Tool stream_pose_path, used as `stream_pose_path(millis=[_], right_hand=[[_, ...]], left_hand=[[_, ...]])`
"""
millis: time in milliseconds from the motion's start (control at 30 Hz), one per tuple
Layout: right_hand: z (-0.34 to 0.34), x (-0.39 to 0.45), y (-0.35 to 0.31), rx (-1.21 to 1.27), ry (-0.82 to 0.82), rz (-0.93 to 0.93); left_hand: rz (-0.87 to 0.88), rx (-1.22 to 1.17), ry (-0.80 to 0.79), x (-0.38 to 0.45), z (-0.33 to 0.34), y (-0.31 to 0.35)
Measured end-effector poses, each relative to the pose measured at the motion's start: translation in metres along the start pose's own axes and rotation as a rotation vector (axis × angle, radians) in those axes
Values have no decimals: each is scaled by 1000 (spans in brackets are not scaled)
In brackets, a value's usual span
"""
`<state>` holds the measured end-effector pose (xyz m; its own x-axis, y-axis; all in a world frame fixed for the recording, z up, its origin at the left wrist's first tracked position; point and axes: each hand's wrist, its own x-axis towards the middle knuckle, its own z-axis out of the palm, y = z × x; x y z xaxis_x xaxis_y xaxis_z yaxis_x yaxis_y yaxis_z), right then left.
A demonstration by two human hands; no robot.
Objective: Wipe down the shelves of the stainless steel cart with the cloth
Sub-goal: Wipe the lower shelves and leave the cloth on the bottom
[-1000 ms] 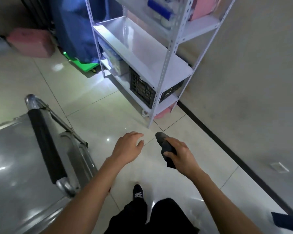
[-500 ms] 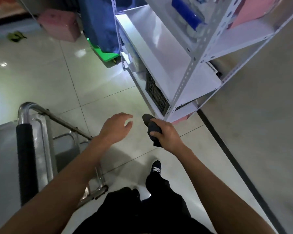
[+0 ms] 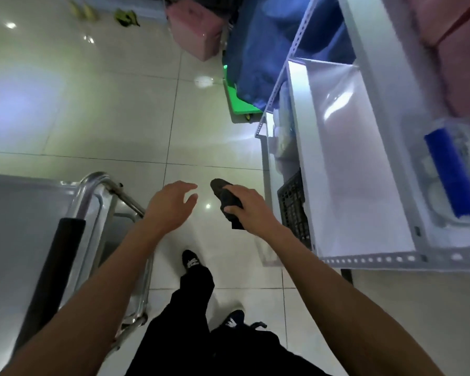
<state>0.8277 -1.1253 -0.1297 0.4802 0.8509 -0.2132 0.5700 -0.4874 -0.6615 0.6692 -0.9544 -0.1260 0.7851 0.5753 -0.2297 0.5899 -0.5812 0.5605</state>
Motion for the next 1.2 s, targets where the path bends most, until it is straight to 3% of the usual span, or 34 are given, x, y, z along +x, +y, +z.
stream_pose_path(millis=[367,667,933,1200], right_hand=[[-36,169,-60,16,-60,-72],[-44,307,-71,-6,-142,-207],[-45,453,-104,-5,-355,-397],[18,551,-199,-124,-612,-667]], left_hand=[[-71,-99,111,135,-96,-22],[-172,-52,151,221,-142,-51],[-464,-24,226,273,-183,-100],[-755,-56,323,269,-224,-166]])
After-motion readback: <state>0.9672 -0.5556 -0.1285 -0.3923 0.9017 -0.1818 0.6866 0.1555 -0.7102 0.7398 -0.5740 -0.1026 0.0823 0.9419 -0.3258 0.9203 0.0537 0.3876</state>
